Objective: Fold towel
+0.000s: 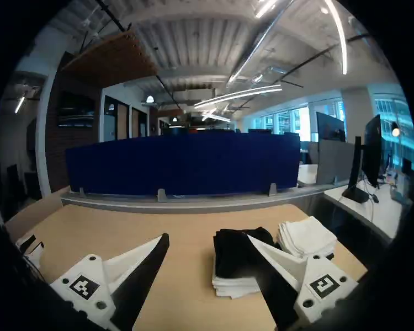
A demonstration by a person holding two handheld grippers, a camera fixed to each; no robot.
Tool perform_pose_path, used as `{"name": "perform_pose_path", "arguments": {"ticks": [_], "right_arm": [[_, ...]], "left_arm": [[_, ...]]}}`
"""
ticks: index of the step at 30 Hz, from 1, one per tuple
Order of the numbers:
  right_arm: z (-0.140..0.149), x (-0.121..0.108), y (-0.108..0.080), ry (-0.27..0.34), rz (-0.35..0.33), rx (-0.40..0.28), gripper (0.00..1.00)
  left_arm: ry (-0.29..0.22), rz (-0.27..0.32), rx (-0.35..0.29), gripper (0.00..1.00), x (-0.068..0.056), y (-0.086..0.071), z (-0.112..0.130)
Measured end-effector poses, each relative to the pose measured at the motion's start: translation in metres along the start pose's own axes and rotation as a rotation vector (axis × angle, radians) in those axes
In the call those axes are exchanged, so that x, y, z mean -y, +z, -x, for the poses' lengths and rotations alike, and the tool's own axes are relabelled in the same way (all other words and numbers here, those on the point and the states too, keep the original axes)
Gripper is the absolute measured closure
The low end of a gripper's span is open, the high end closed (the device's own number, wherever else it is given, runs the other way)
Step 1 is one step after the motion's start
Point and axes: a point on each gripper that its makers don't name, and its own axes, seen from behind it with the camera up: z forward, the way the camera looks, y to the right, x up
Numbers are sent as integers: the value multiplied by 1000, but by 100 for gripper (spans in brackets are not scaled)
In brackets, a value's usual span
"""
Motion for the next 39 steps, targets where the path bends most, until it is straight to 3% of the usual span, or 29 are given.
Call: {"name": "perform_pose_path", "arguments": {"ticks": [11,23,32,39], "right_arm": [[2,2,1,22,-16,-6,0],[-16,-5,-8,13,-21,-94,0],[18,-21,-12,-50,-20,-136,0],[45,-39,-10,1,-11,-164,0]], "left_arm": [[-1,8,1,9,0,3,-1],[2,8,1,8,-1,1,-1],[2,8,1,8,-1,1,-2],[2,8,1,8,-1,1,-1]]}}
